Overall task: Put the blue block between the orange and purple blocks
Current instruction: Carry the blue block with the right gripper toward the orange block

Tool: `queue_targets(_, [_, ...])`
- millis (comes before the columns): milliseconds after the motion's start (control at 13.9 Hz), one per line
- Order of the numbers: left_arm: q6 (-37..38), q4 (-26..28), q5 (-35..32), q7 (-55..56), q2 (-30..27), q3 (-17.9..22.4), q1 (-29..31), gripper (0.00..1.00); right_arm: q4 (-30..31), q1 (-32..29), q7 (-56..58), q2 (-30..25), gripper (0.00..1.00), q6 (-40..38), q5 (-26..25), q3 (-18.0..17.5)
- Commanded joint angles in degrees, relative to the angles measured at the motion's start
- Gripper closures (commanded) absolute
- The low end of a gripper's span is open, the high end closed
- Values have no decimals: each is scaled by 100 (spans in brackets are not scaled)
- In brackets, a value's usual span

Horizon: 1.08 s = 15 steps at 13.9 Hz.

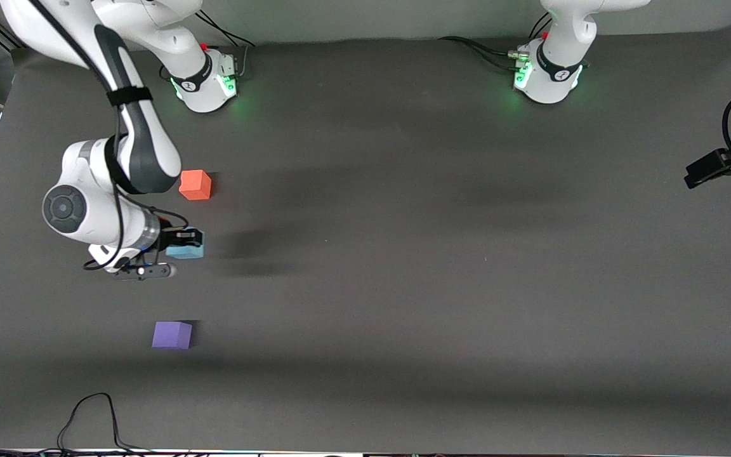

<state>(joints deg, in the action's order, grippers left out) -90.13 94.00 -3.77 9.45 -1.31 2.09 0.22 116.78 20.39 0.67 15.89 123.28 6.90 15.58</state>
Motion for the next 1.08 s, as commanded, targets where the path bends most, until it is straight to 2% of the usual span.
queue_targets(0, [-13,-92,95,22,34,-7,13,0,397,36,459,369,76,799,118,200])
queue_targets(144, [-57,-92,130,48,34,-7,13,0,635,26,469,598,75,1477,118,200])
queue_targets(216, [-66,-92,122,57,34,-7,13,0,644,26,486,704,75,1566,118,200])
queue_targets(649, [-101,-92,131,48,43,2,22,0,653,26,547,889,73,1699,505,200])
queue_targets(866, [-101,-92,139,48,43,2,31,0,653,18,610,916,65,1769,505,200])
queue_targets(1010, [-110,-92,139,48,60,-7,31,0,653,18,618,968,64,1848,505,200])
